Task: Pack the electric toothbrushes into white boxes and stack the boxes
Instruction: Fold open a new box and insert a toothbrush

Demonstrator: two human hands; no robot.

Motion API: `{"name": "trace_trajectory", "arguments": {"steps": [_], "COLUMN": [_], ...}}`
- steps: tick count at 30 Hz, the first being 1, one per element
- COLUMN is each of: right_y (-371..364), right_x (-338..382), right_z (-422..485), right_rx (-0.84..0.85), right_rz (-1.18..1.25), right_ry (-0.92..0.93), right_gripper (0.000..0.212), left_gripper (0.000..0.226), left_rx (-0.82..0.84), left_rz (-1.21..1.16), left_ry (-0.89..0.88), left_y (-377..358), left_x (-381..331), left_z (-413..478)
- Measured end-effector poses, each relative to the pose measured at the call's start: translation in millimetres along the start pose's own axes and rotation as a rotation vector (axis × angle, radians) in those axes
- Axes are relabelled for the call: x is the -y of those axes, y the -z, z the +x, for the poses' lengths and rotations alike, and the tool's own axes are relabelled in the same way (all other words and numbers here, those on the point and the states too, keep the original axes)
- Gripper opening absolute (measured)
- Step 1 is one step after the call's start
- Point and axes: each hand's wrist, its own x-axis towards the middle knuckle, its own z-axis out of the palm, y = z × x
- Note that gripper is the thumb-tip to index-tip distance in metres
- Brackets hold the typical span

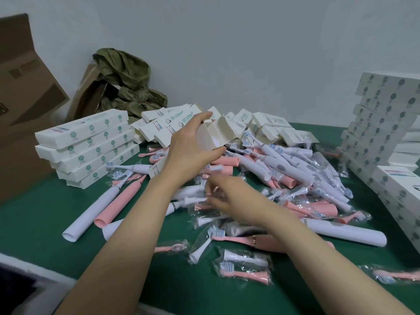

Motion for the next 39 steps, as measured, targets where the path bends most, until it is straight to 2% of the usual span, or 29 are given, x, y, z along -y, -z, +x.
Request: {"name": "trace_trajectory", "arguments": {"steps": [2, 6, 9, 12, 13, 15, 17, 19, 23, 31, 33, 36, 39], "right_y": [14, 37, 36, 38, 40, 43, 47, 55, 73, 79, 73, 65, 63], "right_x": [-7, -11, 0, 6, 5, 0, -2, 1, 1, 5, 7, 6, 1], "right_z": [-9, -29, -29, -16, -11, -4, -1, -1, 2, 8, 10, 9, 7], "right_rx": [-0.043, -0.201, -0.353, -0.648, -0.746, -0.872, -0.918, -0.855, -0.556, -0.379, -0.449, -0.575, -0.75], "right_rz": [0.188, 0.809, 0.933, 0.978, 0.94, 0.702, 0.446, 0.224, -0.123, -0.129, -0.086, 0.104, 0.266], "right_ry": [-0.104, -0.181, -0.183, -0.299, -0.361, -0.46, -0.429, -0.285, -0.127, -0.158, -0.178, -0.229, -0.306], "right_gripper": [0.015, 0.013, 0.014, 0.008, 0.008, 0.008, 0.009, 0.01, 0.014, 0.02, 0.02, 0.033, 0.023], "left_gripper": [0.068, 0.069, 0.073, 0.072, 0.07, 0.067, 0.069, 0.073, 0.073, 0.074, 0.072, 0.074, 0.075], "left_rx": [0.006, 0.026, 0.08, 0.097, 0.096, 0.103, 0.107, 0.12, 0.143, 0.227, 0.214, 0.169, 0.163], "left_rz": [-0.01, 0.018, -0.001, 0.006, 0.016, 0.026, 0.023, 0.013, 0.015, 0.069, 0.038, 0.002, 0.004], "left_ry": [0.006, 0.026, 0.011, -0.006, -0.009, -0.026, -0.037, -0.039, -0.056, -0.077, -0.061, -0.008, -0.01], "left_y": [2, 1, -2, -4, -4, -4, -3, -3, -5, -13, -15, -14, -12], "left_x": [0, -2, -5, -9, -10, -11, -12, -13, -12, -19, -22, -25, -25], "left_z": [-2, -6, -8, -12, -13, -15, -16, -16, -14, -18, -18, -14, -12]}}
